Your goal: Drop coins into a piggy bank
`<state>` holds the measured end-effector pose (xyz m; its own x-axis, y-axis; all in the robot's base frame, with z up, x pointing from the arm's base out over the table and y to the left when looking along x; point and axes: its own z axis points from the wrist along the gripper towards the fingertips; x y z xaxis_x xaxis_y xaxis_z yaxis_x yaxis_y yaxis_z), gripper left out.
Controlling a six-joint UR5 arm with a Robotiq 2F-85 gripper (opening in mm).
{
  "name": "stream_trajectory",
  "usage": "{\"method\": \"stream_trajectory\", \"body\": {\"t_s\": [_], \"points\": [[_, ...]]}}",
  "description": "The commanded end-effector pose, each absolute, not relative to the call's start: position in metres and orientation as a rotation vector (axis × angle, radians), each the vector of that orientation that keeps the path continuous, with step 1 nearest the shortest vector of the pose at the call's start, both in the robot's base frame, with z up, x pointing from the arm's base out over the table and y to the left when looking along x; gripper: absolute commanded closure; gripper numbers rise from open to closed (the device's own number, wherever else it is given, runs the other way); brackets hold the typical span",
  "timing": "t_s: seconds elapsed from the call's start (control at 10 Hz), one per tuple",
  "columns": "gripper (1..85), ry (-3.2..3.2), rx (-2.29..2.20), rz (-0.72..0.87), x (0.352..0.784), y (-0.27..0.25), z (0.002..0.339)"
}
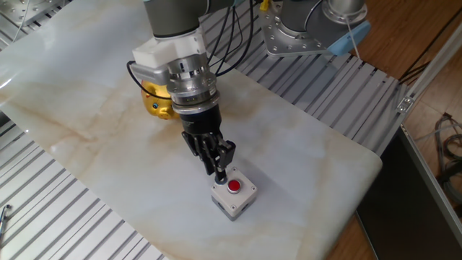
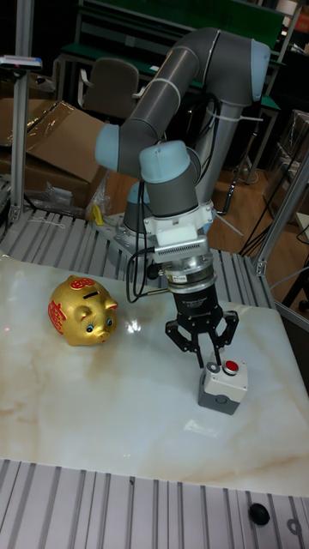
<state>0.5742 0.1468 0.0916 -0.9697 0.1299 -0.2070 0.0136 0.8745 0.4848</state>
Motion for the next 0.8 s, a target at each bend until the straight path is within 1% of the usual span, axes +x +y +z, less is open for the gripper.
{"method": "stream_trajectory", "body": {"t_s": [0.0,0.7], "points": [[52.3,2.794,0.110,0.756,0.5769,0.1477,0.0933],[52.3,2.779,0.099,0.784,0.5787,0.1501,0.0920]]}}
